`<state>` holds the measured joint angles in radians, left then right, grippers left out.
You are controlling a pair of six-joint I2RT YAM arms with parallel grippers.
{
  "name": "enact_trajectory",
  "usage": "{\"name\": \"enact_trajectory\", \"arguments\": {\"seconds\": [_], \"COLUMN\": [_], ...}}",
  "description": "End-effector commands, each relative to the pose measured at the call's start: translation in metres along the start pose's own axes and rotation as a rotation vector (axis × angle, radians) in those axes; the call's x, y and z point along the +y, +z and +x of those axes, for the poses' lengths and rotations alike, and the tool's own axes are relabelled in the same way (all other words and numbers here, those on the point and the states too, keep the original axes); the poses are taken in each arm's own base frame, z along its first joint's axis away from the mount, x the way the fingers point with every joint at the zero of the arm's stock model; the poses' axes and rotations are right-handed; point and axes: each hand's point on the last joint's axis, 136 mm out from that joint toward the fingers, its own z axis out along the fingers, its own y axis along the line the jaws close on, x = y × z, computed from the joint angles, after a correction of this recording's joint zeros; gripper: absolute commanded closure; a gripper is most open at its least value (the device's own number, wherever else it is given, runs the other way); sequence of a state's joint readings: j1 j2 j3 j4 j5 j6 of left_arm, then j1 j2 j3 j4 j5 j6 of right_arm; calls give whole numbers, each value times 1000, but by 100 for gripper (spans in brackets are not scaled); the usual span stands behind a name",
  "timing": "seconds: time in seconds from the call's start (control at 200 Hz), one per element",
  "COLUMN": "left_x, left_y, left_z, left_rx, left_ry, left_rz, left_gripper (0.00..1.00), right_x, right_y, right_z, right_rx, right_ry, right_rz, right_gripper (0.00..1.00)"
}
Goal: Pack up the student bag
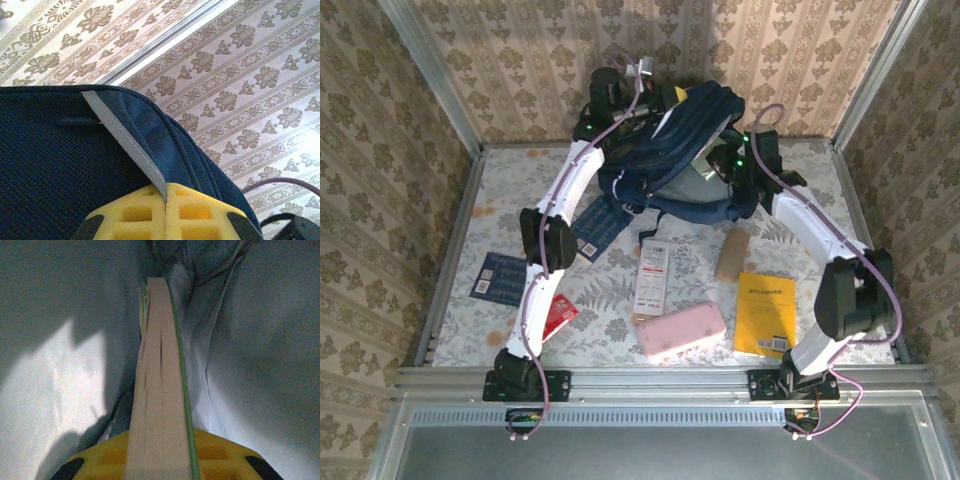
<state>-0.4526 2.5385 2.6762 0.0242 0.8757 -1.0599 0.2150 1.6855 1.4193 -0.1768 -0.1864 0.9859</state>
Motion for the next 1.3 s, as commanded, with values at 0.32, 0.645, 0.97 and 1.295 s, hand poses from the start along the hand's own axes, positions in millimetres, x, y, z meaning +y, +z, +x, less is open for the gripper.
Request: {"name": "enact_trajectory", "arguments": {"seconds": [0.32, 0.645, 0.97, 1.295], "left_x": [-75, -41, -28, -18], "left_y": [-22, -41, -40, -29], "left_z": [-34, -62, -61, -46], "left_rx": [-103, -184, -186, -154], "left_ry": [174, 146, 112, 66], "left_rz": [147, 117, 112, 122], "left_gripper": [100, 100, 100, 100], "right_x": [16, 61, 59, 15], "right_y": [131, 60, -26, -78], "right_z": [2, -14, 4, -7], "right_rx": [81, -16, -24, -97], "right_ry": [20, -301, -426, -381], "right_rz": [34, -2, -37, 52], "right_gripper": [62, 20, 28, 42]}}
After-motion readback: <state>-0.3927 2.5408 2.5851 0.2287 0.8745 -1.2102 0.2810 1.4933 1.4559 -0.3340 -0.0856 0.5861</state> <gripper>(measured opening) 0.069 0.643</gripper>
